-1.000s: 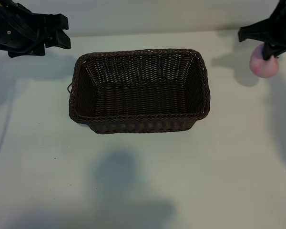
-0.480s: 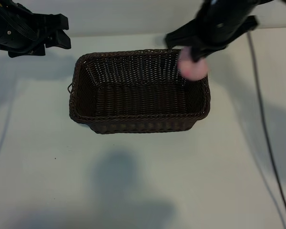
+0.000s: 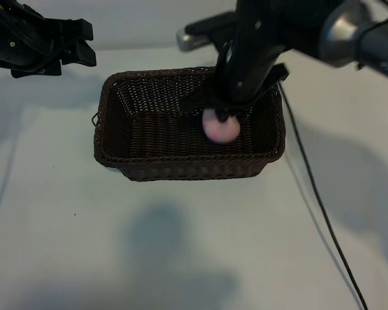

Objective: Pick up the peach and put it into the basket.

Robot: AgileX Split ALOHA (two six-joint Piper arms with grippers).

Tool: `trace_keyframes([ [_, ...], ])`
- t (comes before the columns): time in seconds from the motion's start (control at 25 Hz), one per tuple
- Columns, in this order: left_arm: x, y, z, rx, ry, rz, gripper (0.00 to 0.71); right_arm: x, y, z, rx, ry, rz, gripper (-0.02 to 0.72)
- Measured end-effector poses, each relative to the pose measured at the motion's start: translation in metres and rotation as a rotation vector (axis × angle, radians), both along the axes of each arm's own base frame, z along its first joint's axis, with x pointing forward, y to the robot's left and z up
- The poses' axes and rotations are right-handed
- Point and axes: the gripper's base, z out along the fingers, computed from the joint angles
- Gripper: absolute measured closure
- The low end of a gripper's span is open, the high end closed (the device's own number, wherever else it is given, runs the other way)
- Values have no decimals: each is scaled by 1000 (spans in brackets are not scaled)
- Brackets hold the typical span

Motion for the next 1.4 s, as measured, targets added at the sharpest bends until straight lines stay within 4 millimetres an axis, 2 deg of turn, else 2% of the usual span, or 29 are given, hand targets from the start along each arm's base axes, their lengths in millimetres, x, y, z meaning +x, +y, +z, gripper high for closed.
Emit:
trace_keyframes([
  [0.12, 0, 0, 0, 0, 0, 0, 158, 4, 3, -20, -23, 27, 2, 610],
  [0.24, 0, 0, 0, 0, 0, 0, 158, 4, 4, -25, -29, 34, 3, 493],
  [0.44, 0, 0, 0, -1, 0, 1, 158, 6, 5, -11, -38, 46, 9, 252],
  [0.52, 0, 0, 0, -1, 0, 1, 158, 7, 6, 2, -45, 49, 15, 192],
  [0.68, 0, 0, 0, -1, 0, 1, 158, 12, 7, 31, -51, 26, 23, 167],
  [0.84, 0, 0, 0, -1, 0, 1, 158, 19, -1, 51, -45, 17, 2, 167],
  [1.04, 0, 0, 0, -1, 0, 1, 158, 33, -20, 55, -41, 13, -47, 175],
  [1.4, 0, 0, 0, -1, 0, 1, 158, 34, -22, 55, -51, 12, -48, 177],
])
